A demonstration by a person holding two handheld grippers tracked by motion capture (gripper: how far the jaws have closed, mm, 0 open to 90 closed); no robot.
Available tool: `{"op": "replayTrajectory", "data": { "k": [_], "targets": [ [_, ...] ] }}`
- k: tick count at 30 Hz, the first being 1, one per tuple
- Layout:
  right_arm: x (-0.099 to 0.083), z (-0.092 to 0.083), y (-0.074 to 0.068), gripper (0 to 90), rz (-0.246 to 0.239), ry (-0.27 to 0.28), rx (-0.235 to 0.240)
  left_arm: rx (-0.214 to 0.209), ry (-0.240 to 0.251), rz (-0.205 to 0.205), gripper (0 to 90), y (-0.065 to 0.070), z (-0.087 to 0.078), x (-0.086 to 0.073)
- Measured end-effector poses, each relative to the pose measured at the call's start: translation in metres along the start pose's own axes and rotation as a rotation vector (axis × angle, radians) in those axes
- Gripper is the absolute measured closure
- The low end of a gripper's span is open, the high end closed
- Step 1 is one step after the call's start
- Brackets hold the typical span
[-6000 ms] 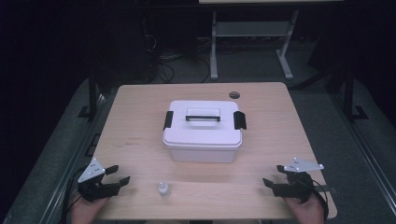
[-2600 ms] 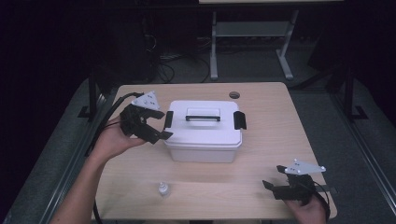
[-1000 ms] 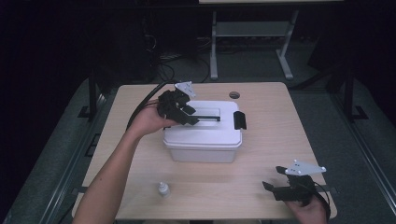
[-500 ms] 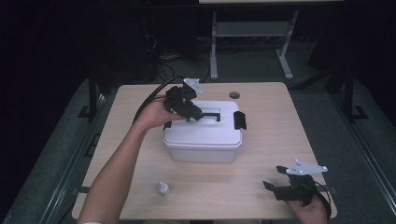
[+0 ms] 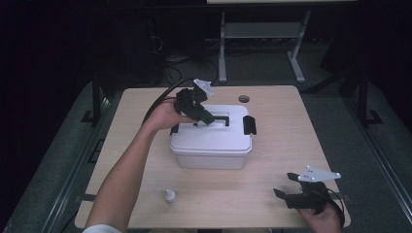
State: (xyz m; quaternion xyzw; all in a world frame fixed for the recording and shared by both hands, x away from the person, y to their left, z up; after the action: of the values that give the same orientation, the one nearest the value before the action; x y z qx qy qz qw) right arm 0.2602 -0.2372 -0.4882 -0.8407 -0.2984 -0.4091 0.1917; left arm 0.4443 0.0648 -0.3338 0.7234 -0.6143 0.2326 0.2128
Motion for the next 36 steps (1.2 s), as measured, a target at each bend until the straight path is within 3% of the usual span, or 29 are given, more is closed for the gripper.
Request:
{"op": "replayTrajectory", "data": {
  "k": [9,23,36],
  "targets": [
    [0.0,0.001,0.0,20.7,-0.001,-0.002,0.002,-0.011,-0.004,0.046,83.1,0.0,-0.003,-0.002],
    [-0.001,0.002,0.001,20.7,0.004,-0.004,0.002,-0.013,-0.004,0.057,84.4,0.0,-0.009,0.004],
    [-0.001,0.001,0.002,20.7,0.01,-0.005,0.0,-0.002,0.077,0.059,84.5,0.003,-0.031,0.012]
  ]
}}
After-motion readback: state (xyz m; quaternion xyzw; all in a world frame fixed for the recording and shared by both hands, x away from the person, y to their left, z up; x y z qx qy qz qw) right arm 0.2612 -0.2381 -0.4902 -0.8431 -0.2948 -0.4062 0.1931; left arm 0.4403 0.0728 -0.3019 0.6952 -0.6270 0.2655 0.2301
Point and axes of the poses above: each handheld gripper's, and its own axes: z roughly forward along the jaws, x roughly out of its top, y roughly to its right, the point moved 5 cm from there along z, roughly forward along the jaws, and after that the axes turned 3 degrees about y, right-handed, at the moved point
